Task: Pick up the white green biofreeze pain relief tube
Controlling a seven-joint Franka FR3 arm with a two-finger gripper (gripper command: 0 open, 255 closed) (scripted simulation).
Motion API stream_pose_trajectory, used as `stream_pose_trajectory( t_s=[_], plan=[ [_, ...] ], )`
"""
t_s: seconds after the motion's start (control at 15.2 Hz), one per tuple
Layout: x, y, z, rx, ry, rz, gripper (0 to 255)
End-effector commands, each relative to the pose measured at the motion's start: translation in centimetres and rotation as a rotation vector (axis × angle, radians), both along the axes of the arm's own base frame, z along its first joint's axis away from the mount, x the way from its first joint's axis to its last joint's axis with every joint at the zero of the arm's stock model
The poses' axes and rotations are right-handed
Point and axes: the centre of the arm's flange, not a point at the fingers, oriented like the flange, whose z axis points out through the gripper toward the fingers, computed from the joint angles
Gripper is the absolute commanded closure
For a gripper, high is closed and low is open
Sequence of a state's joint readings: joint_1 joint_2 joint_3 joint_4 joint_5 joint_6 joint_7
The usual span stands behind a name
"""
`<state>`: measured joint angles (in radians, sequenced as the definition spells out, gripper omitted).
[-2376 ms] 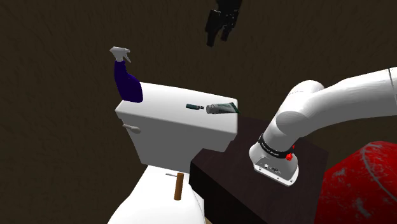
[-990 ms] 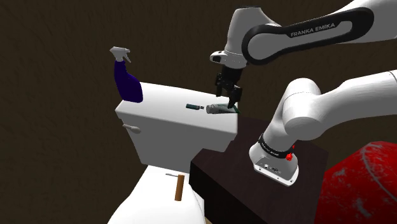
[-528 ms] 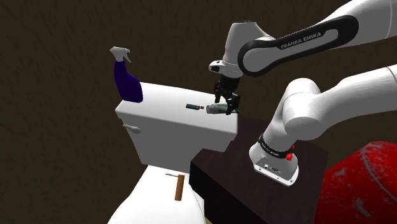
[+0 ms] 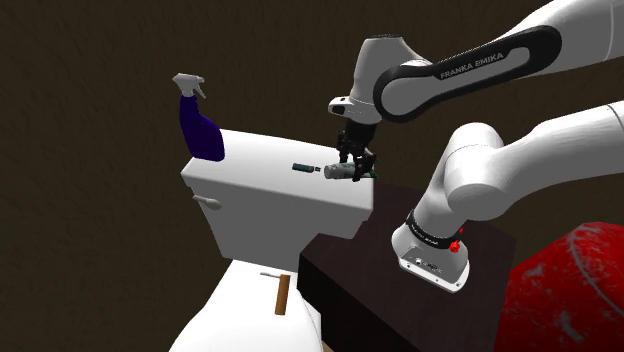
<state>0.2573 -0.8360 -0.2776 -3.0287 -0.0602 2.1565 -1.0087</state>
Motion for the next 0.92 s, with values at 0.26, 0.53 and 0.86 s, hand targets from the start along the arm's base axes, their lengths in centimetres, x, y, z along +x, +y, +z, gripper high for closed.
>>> stream_pose_trajectory(
  t_s=[0.26,0.53,0.86],
  plan=[
    [0.0,0.0,1.1,0.0,0.0,0.0,255],
    [0.0,0.0,3.2,0.0,0.0,0.0,255],
    [0.0,0.0,5.9,0.0,0.0,0.0,255]
  ],
)
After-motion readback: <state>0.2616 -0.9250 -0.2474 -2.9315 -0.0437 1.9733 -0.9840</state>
